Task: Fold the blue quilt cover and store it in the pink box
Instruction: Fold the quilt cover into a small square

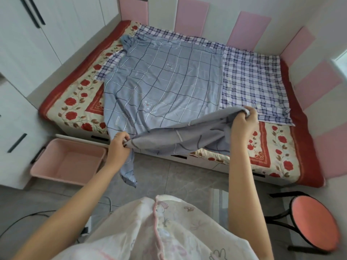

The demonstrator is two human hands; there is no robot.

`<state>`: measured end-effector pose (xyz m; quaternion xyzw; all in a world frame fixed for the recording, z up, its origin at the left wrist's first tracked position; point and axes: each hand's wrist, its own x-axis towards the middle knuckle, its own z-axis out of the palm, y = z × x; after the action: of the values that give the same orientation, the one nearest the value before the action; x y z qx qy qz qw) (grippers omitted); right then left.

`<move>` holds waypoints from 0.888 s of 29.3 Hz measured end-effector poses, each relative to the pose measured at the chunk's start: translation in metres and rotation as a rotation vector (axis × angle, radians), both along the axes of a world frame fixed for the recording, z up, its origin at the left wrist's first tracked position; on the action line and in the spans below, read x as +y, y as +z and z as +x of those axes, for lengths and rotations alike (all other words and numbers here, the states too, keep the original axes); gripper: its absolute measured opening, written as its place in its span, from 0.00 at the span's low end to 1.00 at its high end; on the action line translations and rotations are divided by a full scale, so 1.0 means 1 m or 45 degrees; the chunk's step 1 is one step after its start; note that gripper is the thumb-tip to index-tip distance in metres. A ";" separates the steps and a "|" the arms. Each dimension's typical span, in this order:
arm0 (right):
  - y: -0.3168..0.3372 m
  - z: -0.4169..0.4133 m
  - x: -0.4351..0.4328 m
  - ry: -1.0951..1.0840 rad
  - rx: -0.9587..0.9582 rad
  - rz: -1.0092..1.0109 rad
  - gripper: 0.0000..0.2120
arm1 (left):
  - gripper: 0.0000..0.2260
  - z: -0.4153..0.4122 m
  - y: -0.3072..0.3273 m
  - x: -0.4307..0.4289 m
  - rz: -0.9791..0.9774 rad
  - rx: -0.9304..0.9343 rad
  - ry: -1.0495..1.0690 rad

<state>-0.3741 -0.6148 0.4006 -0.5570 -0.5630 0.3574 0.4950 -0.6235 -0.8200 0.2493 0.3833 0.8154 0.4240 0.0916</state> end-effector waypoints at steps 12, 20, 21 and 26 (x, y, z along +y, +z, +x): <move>-0.083 0.031 0.002 -0.078 -0.005 -0.294 0.05 | 0.11 0.001 0.005 -0.030 -0.958 -0.099 -0.832; -0.135 0.060 -0.032 -0.362 0.012 -0.499 0.17 | 0.10 -0.006 -0.012 -0.049 -0.972 -0.014 -0.622; -0.142 0.063 -0.037 -0.375 0.008 -0.522 0.17 | 0.09 -0.006 -0.015 -0.052 -1.042 0.035 -0.627; -0.156 0.074 -0.047 -0.181 -0.165 -0.583 0.17 | 0.16 0.012 -0.001 -0.051 -0.704 0.008 -0.473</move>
<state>-0.3000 -0.6615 0.2447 -0.7146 -0.4572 0.4035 0.3427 -0.6118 -0.8709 0.2481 0.4874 0.8161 0.1615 0.2653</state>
